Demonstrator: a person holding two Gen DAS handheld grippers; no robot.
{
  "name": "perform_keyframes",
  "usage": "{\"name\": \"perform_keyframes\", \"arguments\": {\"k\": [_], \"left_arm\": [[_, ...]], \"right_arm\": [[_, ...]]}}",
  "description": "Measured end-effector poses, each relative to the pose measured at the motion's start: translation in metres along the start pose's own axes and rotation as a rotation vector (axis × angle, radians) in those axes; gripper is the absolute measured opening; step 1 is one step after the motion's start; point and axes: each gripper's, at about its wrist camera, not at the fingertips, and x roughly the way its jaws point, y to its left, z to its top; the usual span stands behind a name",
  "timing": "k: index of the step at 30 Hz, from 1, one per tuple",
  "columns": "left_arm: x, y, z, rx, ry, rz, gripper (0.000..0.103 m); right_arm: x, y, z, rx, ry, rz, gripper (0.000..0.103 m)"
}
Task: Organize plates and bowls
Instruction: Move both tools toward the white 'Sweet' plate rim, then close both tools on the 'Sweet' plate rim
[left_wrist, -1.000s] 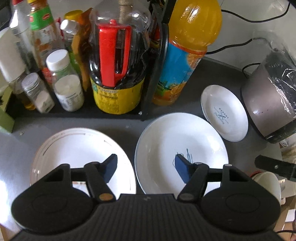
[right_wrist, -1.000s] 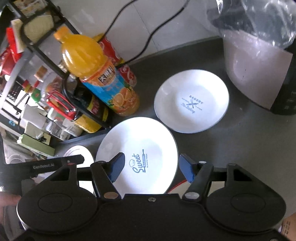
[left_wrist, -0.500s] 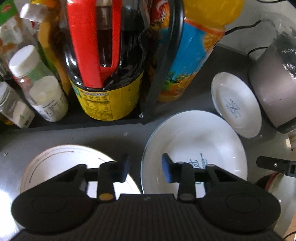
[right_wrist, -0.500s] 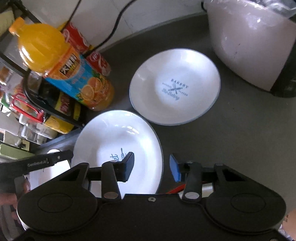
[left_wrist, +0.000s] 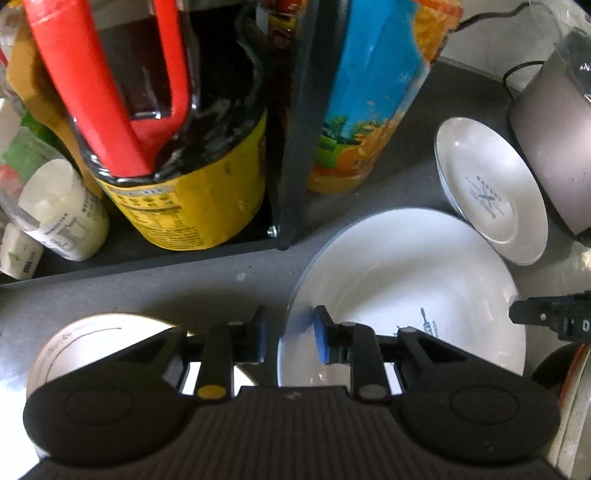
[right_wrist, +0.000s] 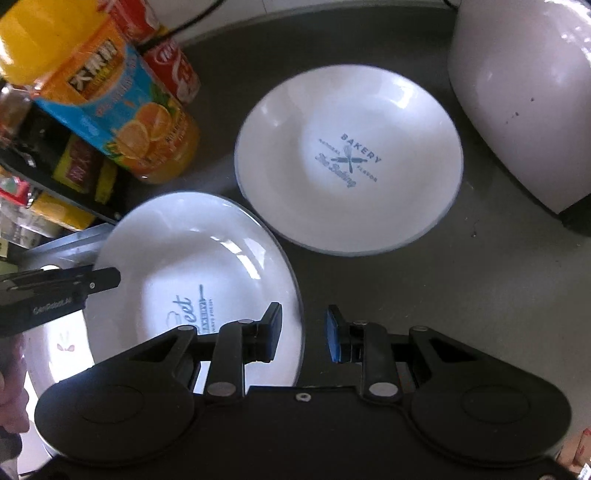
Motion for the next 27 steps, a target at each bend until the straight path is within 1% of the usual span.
{"name": "perform_keyframes", "arguments": {"k": [8,12,14,18,20,22,27], "left_arm": [[0.010,-0.004,0.001,-0.003,0.020,-0.009,0.024],[0.013,0.003,0.004,-0.030,0.043,-0.038,0.025],[0.012,0.007,0.005,-0.039,0.063,-0.050,0.025],[0.014,0.006,0.005,-0.034,0.097,-0.050,0.025],[0.014,0.006,0.004,-0.049,0.098,-0.048,0.024],[0.014,0.008,0.003,-0.077,0.094,-0.051,0.024],[0.009,0.009,-0.002,-0.092,0.081,-0.058,0.024]], "right_arm": [[0.022,0.010,0.006,-0.063,0.087,0.008,0.027],[0.033,0.005,0.006,-0.033,0.114,0.063,0.026],[0.034,0.003,0.007,-0.016,0.117,0.070,0.026],[0.034,0.000,0.008,-0.012,0.102,0.079,0.025],[0.031,-0.005,0.006,0.005,0.083,0.091,0.023],[0.029,-0.007,0.005,-0.007,0.053,0.099,0.022],[0.020,-0.008,0.001,-0.028,0.005,0.097,0.021]]}}
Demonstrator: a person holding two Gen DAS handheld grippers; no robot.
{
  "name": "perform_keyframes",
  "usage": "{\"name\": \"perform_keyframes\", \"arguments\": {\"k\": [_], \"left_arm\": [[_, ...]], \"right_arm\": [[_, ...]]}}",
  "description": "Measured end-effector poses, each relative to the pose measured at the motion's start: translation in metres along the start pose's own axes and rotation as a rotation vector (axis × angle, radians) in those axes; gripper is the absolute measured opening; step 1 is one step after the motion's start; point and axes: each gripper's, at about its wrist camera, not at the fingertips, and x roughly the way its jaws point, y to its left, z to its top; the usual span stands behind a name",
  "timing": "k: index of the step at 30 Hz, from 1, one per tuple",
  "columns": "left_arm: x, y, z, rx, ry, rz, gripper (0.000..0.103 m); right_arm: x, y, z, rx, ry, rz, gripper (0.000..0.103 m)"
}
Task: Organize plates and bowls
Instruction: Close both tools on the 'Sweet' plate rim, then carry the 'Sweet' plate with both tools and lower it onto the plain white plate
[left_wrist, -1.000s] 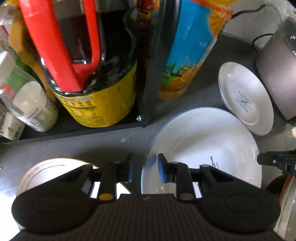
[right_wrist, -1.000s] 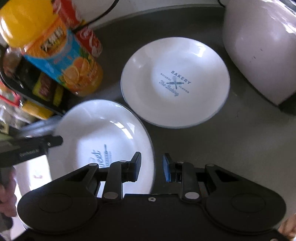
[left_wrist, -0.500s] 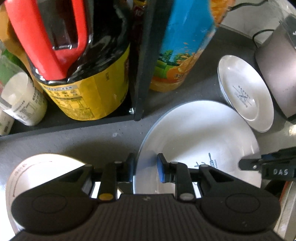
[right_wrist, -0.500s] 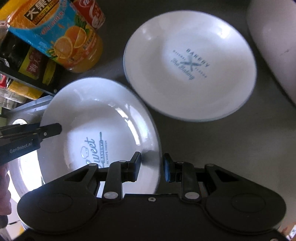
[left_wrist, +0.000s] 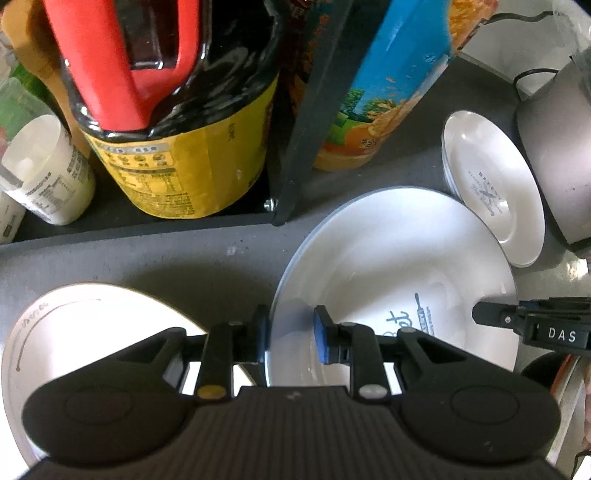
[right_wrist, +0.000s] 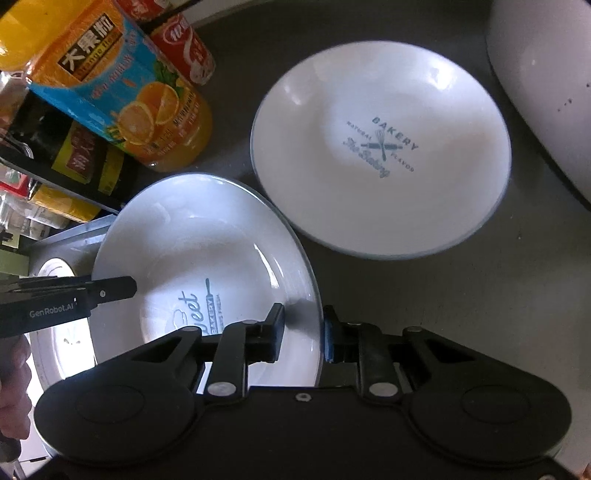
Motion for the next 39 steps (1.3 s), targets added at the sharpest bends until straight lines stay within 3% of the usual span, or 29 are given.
{"name": "perform_keyframes", "arguments": {"k": [20,39], "left_arm": [[-0.045,0.008,-0.007,-0.098,-0.064,-0.013,0.024],[-0.081,0.055,-0.038,-0.231,-0.089,0.042,0.025]], "right_arm": [[-0.035,0.005,0.006,-0.029,-0.051,0.063,0.019],[-0.031,0.064,-0.002,-0.166,-0.031,0.101,0.019]]}}
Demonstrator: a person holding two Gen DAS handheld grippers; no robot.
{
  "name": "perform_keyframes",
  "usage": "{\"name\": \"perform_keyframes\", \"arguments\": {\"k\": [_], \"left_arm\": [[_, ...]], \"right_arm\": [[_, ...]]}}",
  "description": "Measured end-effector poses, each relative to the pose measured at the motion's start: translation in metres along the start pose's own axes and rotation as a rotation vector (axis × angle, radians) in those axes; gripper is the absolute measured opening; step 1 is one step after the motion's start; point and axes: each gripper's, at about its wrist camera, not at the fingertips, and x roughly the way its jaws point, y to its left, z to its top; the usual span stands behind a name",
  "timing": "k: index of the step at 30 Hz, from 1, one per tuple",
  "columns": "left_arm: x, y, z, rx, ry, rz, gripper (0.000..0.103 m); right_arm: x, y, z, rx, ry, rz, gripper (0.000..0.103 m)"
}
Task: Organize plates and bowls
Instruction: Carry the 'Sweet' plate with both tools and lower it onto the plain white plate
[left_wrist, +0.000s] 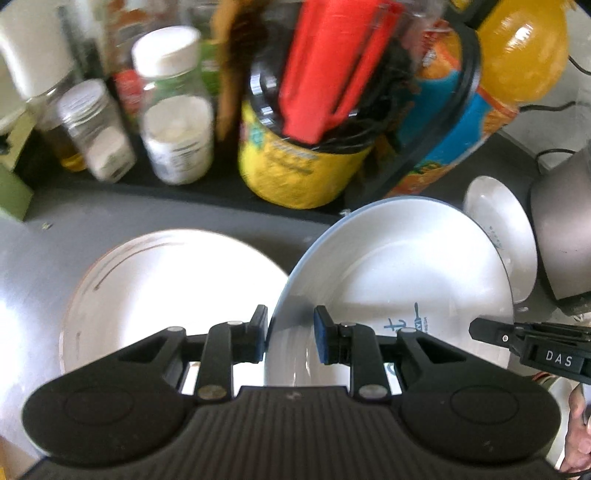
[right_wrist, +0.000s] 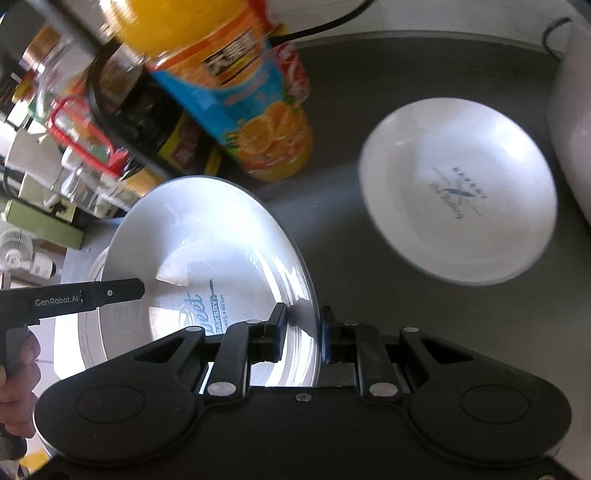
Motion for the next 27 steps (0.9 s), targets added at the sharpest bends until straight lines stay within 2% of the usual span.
{"name": "perform_keyframes", "arguments": {"k": [14,27], "left_arm": [[-0.020,0.070,-0.019,-0.108,-0.012,0.052,0.025],[-0.016,0.116,-0.021,-0.157,-0.009,0.043,0.025]], "right_arm": [[0.030,0.067,-0.011,-0.080,0.054,0.044,0.019],[0.049,0.105,-0.010,-0.110,0.058,0.023,0.019]]}}
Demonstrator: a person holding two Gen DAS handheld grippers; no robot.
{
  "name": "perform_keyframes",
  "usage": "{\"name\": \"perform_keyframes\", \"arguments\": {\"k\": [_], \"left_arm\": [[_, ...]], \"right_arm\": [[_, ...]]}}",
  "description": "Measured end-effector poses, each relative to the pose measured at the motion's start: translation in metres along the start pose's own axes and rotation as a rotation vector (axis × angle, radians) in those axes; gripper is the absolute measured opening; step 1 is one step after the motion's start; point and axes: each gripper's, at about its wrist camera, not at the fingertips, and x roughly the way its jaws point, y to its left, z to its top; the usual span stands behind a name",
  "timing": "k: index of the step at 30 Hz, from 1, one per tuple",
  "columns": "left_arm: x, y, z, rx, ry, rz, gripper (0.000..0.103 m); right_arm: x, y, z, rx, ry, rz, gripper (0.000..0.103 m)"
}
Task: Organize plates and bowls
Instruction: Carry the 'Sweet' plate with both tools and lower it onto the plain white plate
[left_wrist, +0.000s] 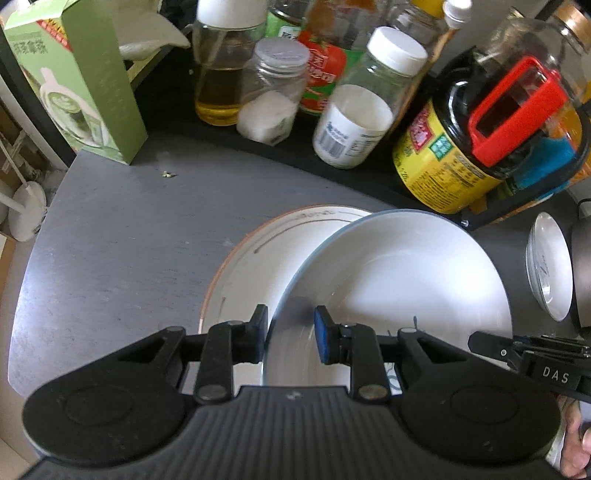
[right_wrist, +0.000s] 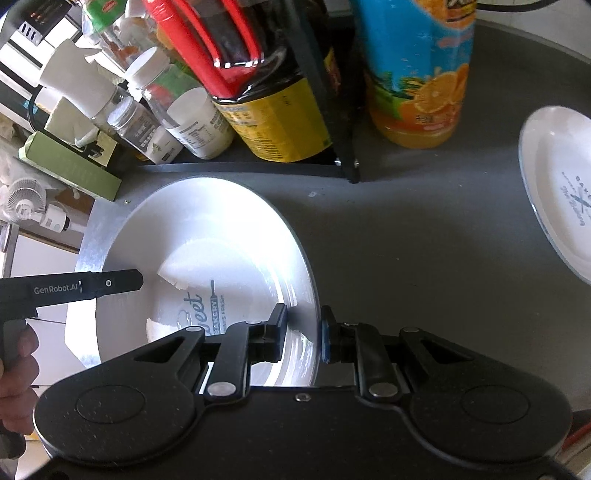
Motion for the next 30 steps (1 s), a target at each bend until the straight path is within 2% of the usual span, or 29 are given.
{"name": "perform_keyframes", "arguments": {"k": [15,27,30], "left_arm": [[0.016,0.020,0.003,0.008,0.032,-0.008,0.025],[0.016,0.013,0.003,0.058,-0.024,0.043,0.026],[0.014,0.011,0.002,0.073,-0.038,0.056,0.026]], "right_arm": [[0.011,0.019,0.002,-0.011,0.005,-0.053,0.019],[0.012,0.022,0.002,-0.019,-0.018,-0.056,0.022],[0.008,0.023,0.001,-0.015,-0.018,-0.044,0.026]]}}
